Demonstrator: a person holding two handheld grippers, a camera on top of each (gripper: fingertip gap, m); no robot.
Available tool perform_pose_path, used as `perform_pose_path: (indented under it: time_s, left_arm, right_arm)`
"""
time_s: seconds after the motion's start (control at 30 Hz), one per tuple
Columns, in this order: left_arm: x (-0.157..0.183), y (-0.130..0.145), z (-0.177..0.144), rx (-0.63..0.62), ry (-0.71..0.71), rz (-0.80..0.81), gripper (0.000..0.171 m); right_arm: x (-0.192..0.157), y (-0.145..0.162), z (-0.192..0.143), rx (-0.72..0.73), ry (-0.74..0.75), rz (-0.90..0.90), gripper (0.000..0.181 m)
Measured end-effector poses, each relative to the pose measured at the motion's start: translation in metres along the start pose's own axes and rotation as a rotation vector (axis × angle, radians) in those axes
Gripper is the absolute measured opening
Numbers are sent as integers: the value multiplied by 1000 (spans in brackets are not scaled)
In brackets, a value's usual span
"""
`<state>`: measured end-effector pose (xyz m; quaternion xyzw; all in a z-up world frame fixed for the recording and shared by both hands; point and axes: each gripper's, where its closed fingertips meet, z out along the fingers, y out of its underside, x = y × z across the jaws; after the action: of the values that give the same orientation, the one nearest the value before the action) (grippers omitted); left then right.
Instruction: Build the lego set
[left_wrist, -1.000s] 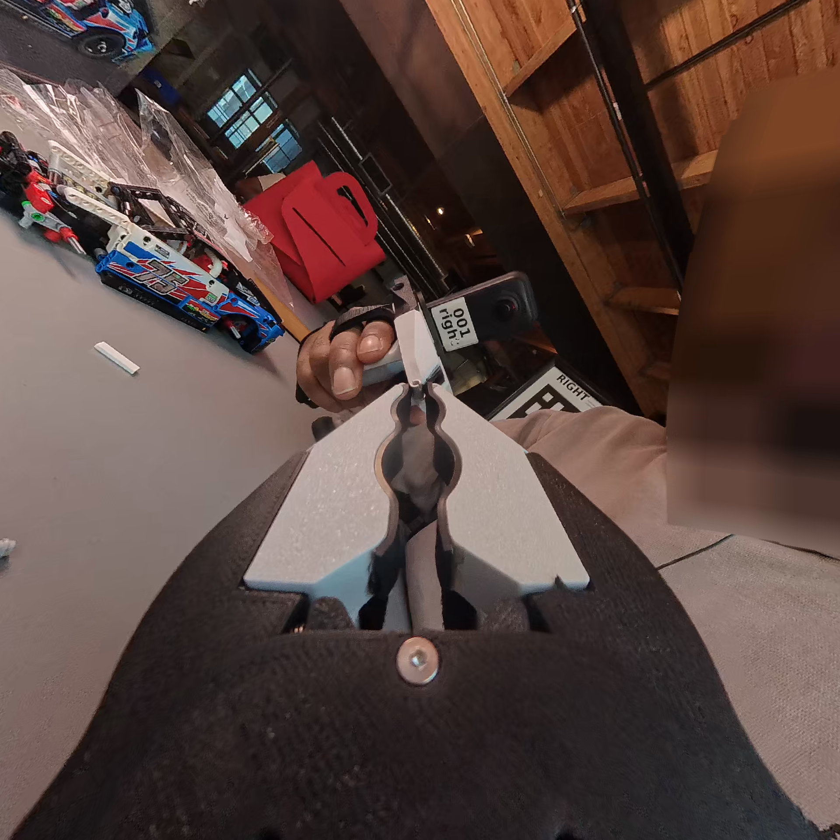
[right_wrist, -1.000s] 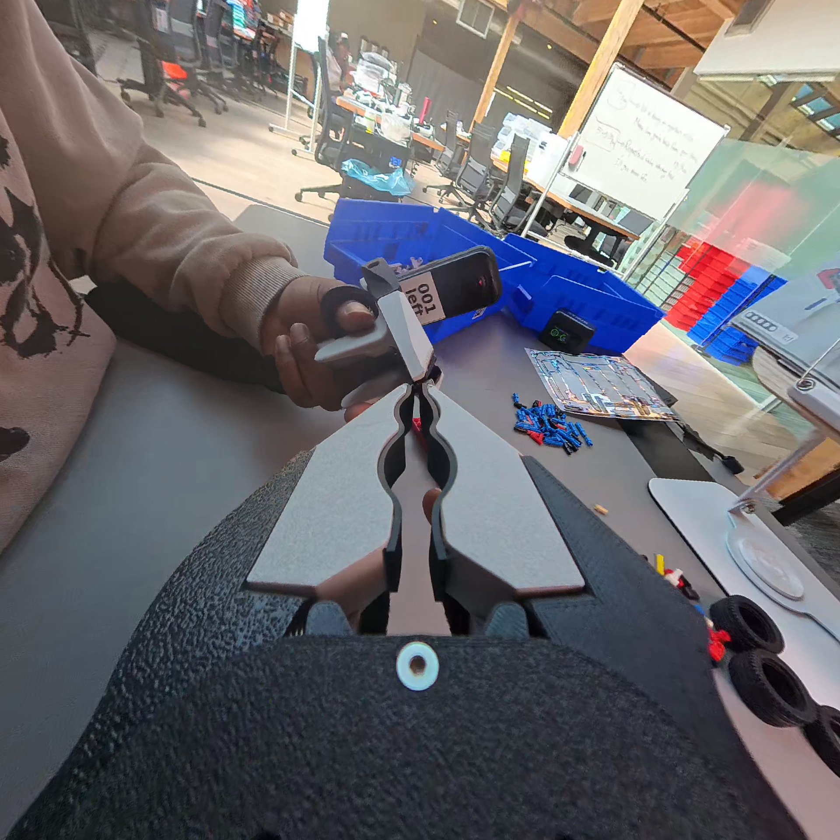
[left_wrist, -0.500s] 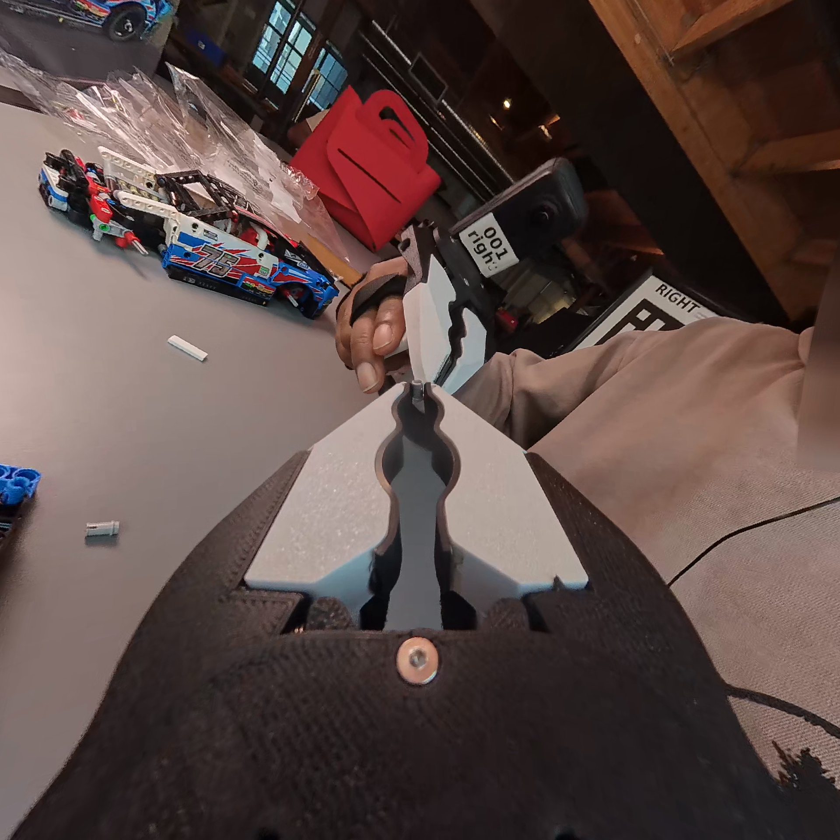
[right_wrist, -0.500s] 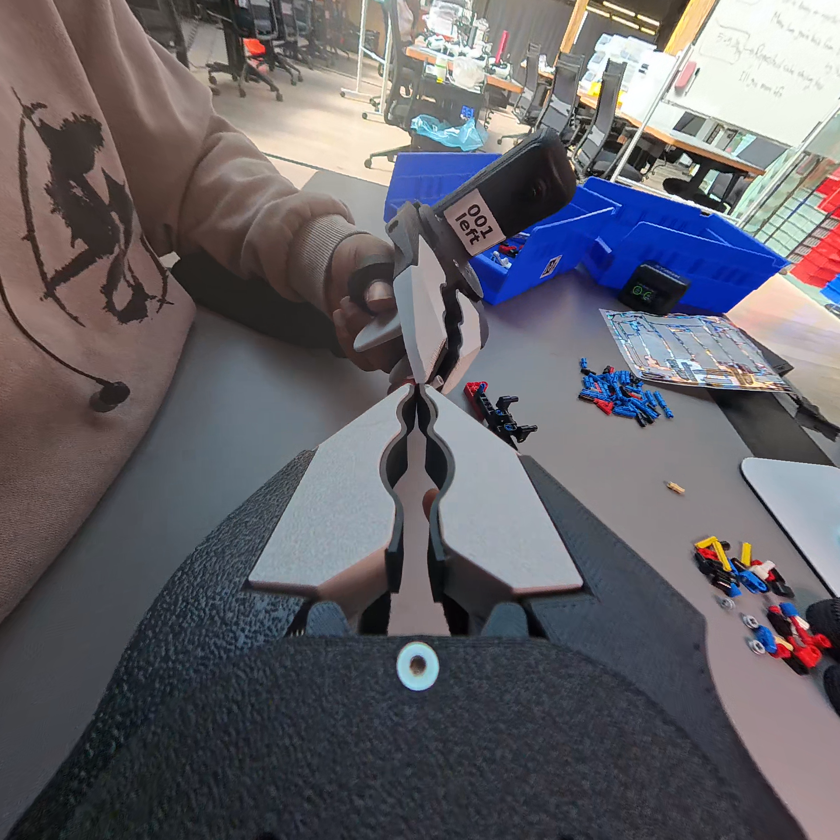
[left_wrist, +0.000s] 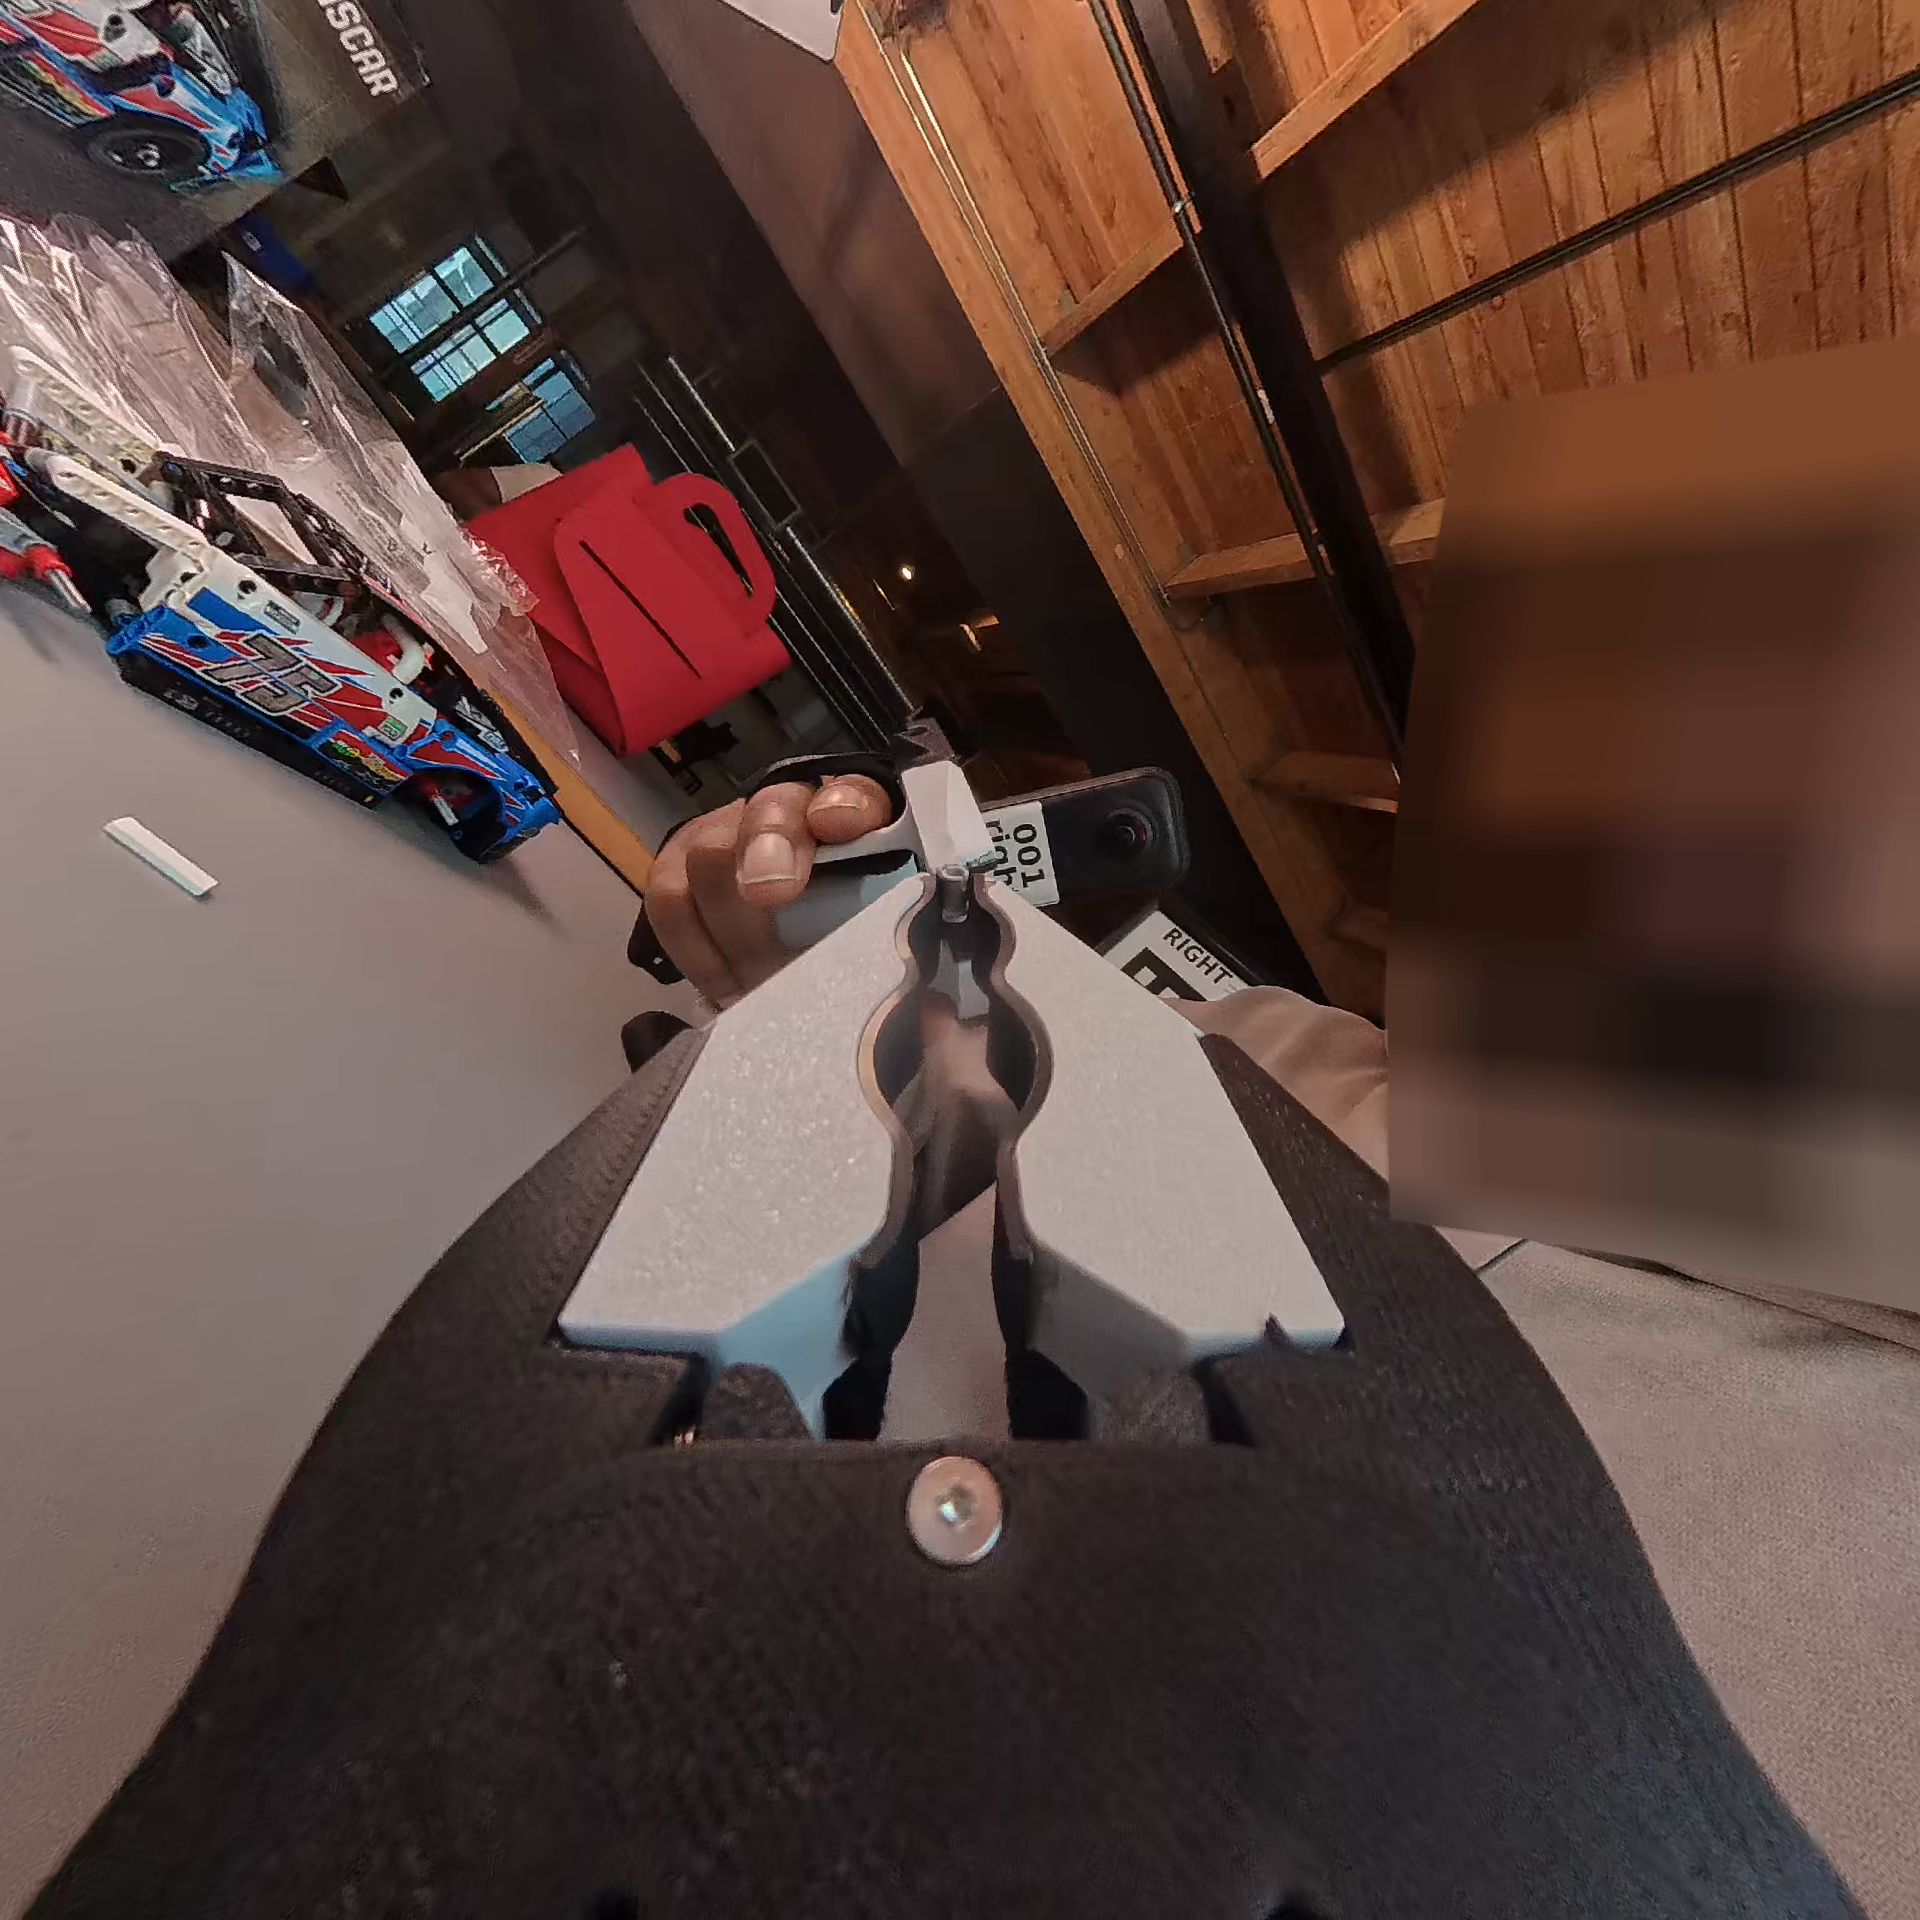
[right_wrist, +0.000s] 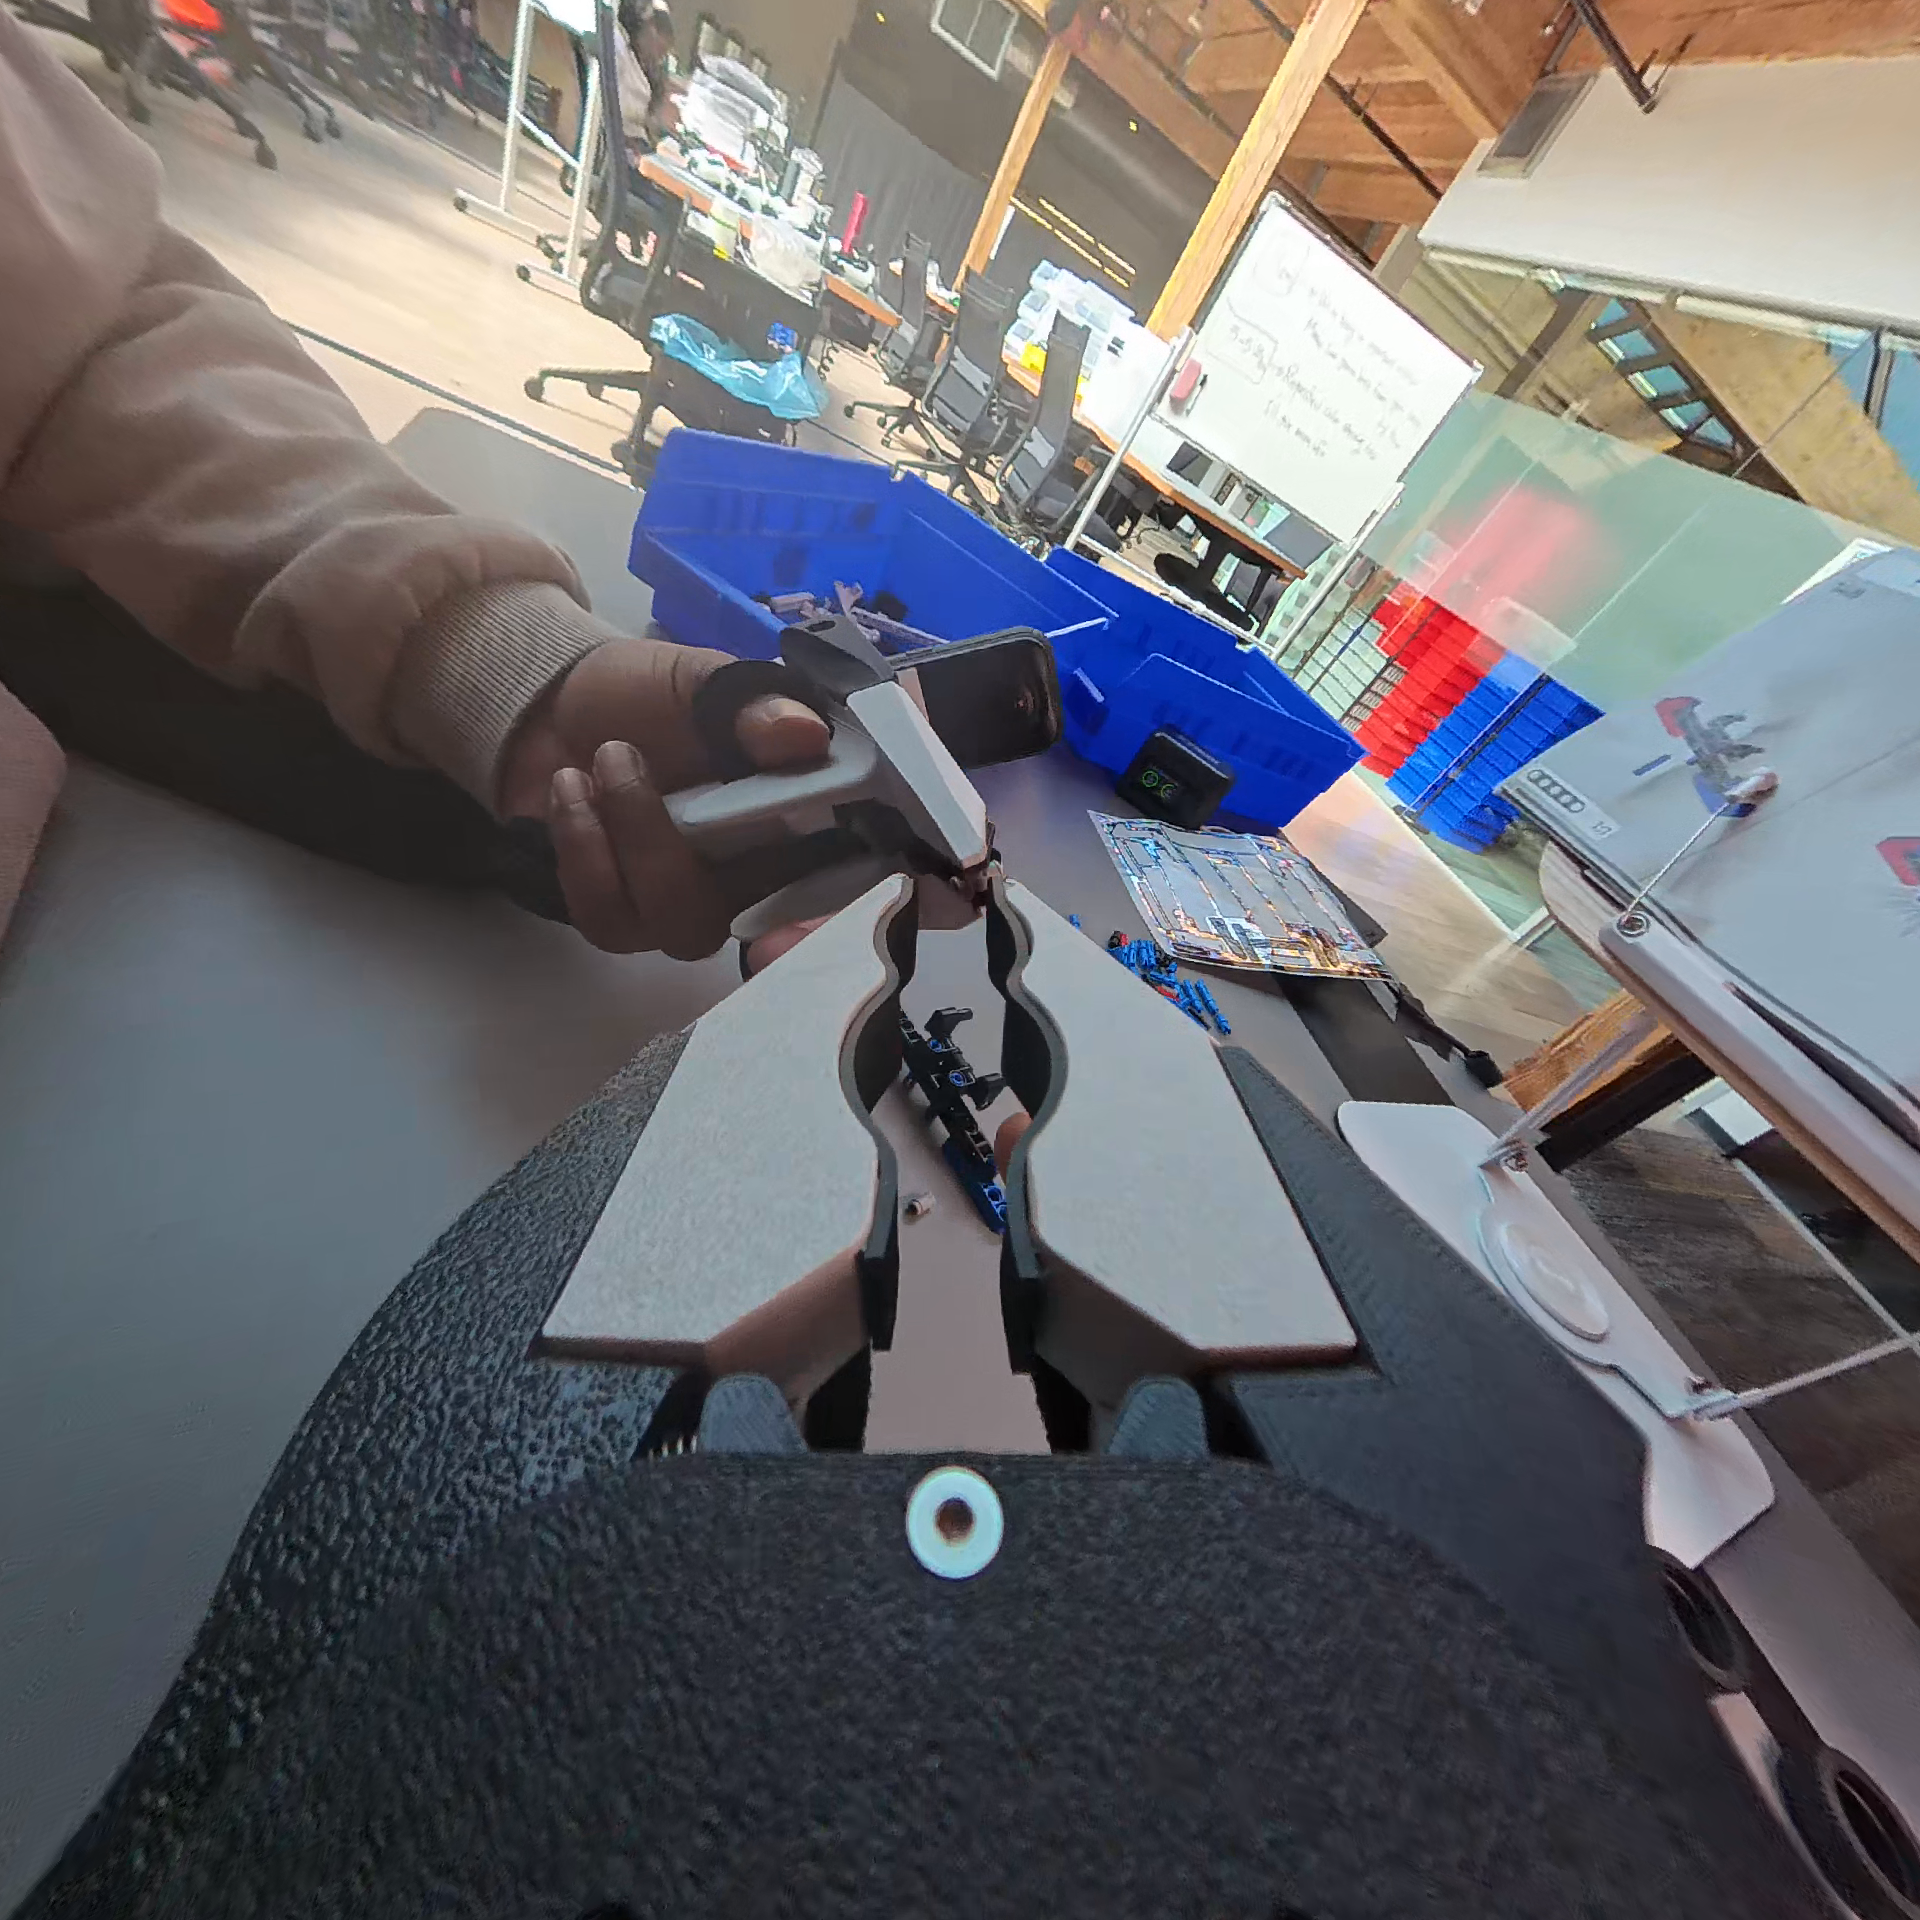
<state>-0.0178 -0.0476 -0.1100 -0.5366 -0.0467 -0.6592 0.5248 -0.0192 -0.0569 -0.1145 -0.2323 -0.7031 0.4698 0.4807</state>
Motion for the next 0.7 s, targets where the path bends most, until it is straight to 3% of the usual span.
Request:
perform_pose_path:
  time_s: [0.43, 0.7]
  left_arm:
    - [-7, -9, -3, 83, -32, -50, 3]
    - [-10, -1, -1, 26, -64, -32, 3]
  right_arm:
    - [11, 6, 8, -93, 205, -259, 4]
    - [6, 9, 2, -61, 45, -102, 2]
